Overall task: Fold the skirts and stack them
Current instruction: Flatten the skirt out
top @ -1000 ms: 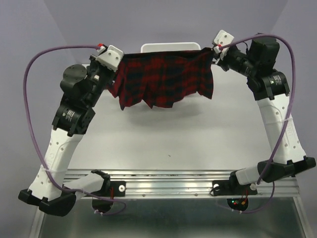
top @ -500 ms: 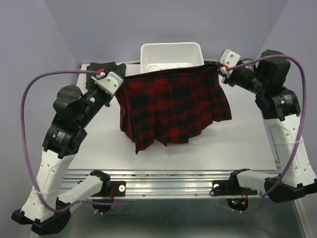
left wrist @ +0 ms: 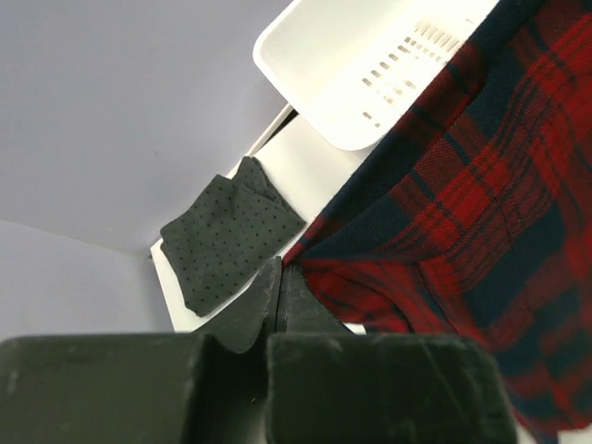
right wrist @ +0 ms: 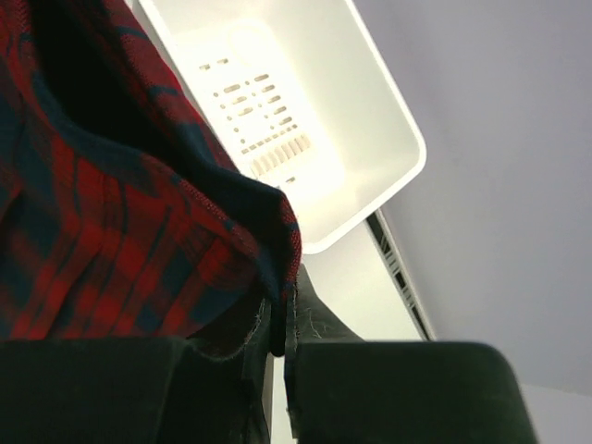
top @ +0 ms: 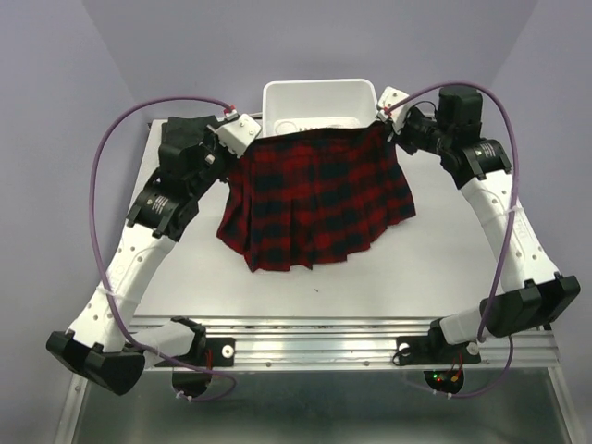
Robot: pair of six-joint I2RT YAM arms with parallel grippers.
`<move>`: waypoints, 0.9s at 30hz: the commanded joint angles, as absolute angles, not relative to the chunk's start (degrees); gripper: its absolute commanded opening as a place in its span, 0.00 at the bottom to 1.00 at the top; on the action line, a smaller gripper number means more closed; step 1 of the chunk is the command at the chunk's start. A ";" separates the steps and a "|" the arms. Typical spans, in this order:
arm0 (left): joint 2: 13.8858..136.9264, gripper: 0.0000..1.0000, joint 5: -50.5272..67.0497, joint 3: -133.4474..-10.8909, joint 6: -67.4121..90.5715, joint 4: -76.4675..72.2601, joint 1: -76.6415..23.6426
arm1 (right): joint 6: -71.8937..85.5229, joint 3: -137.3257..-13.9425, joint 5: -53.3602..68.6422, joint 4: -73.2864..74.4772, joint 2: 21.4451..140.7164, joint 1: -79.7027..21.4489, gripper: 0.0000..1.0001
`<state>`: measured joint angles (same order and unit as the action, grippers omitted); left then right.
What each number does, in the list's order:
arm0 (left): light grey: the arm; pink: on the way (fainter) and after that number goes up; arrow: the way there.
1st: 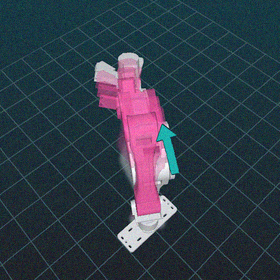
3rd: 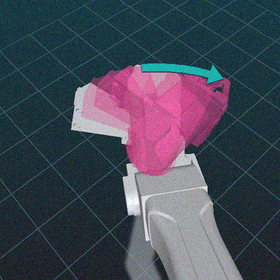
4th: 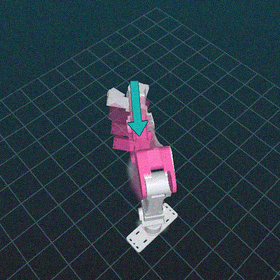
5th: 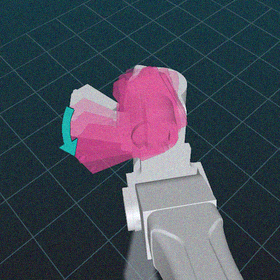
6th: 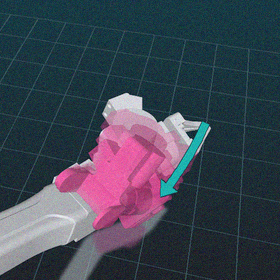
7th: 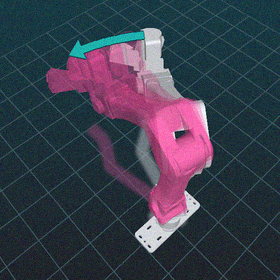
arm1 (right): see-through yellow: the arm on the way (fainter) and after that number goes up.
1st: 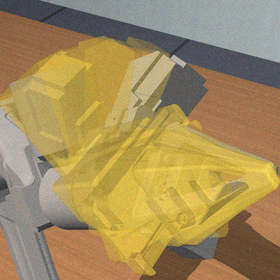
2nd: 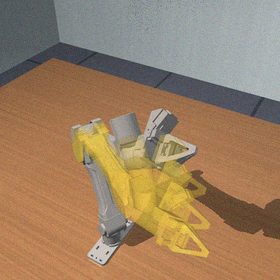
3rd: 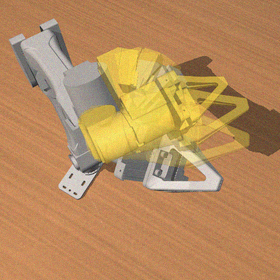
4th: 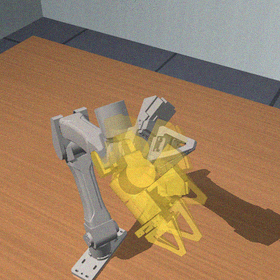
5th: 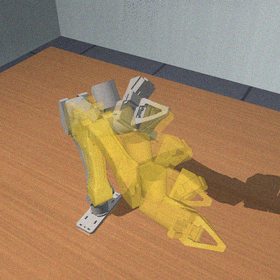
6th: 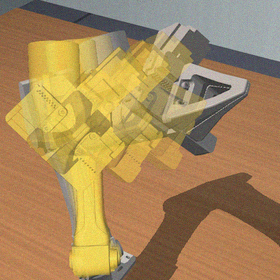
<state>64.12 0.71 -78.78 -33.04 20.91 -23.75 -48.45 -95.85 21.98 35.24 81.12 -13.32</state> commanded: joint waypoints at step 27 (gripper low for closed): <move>62.47 0.00 -4.39 -78.74 -35.86 11.87 -22.50 | -50.98 -90.26 17.31 24.97 77.24 -11.78 0.01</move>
<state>58.87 1.72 -74.52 -34.68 18.39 -23.97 -51.20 -86.50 23.92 31.62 73.19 -13.52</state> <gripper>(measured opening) 0.025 0.057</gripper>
